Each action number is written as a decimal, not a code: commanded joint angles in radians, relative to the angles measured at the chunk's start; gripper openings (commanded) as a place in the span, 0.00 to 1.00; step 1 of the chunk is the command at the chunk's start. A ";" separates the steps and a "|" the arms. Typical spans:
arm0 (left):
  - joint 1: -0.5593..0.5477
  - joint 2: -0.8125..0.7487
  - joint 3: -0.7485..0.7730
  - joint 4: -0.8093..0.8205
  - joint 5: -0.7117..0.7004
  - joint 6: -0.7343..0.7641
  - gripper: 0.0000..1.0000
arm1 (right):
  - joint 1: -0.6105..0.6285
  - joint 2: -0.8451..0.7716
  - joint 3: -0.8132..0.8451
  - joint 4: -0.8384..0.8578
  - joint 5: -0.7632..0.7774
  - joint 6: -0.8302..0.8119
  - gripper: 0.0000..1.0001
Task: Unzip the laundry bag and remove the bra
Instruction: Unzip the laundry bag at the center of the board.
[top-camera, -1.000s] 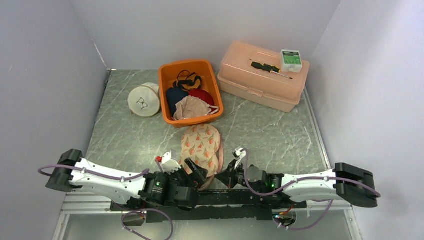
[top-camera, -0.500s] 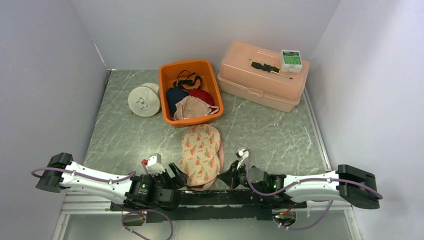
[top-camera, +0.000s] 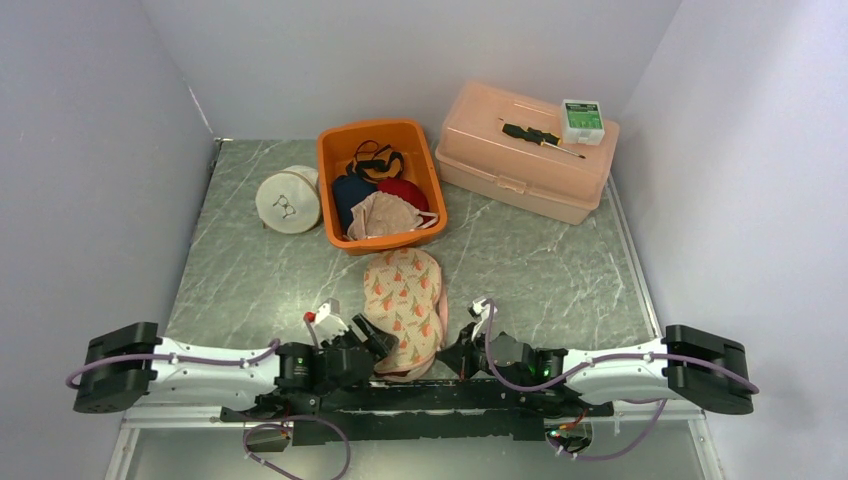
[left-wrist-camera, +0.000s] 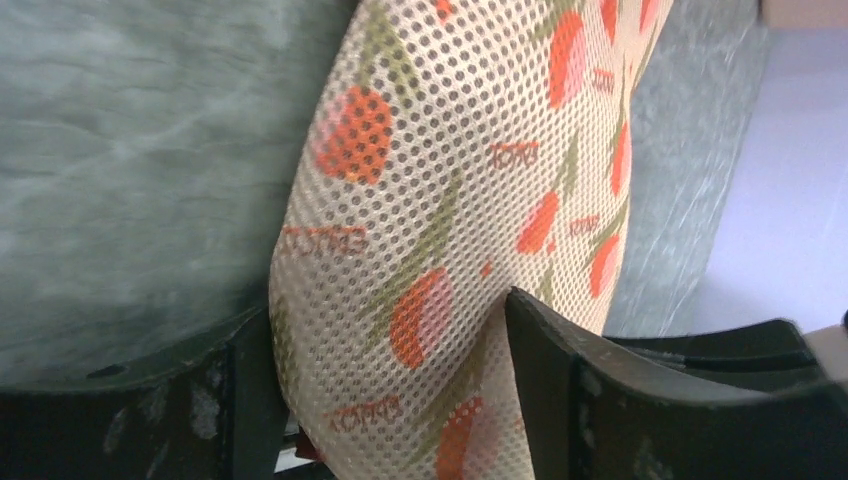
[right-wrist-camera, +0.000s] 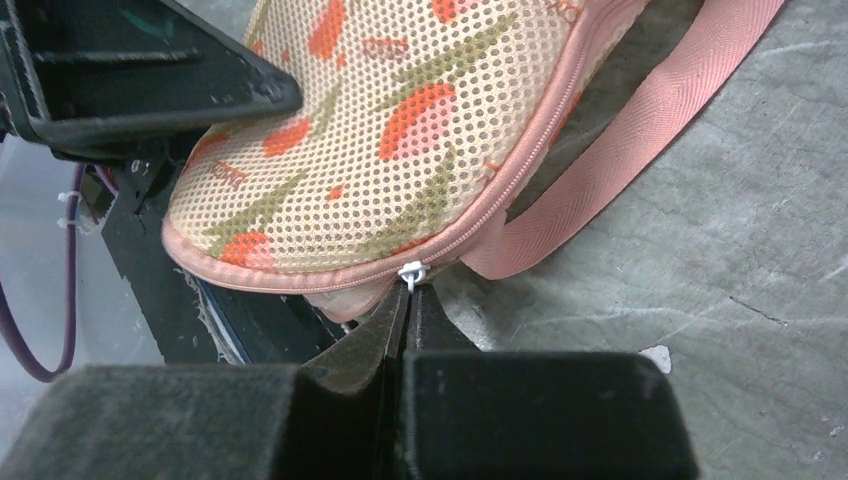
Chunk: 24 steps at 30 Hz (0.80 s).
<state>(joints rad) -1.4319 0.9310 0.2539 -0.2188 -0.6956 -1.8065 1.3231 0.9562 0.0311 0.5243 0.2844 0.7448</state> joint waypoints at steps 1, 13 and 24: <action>0.027 0.072 -0.009 0.175 0.116 0.136 0.71 | 0.005 0.001 0.017 0.055 -0.008 0.002 0.00; 0.031 -0.051 0.121 -0.216 0.048 0.180 0.03 | 0.005 -0.028 0.046 -0.089 0.104 0.033 0.00; 0.153 -0.129 0.188 -0.299 0.150 0.451 0.03 | 0.004 0.037 0.167 -0.320 0.132 0.004 0.00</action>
<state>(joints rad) -1.3434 0.7689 0.4114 -0.4835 -0.5907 -1.5372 1.3300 0.9569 0.1555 0.3317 0.3370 0.7681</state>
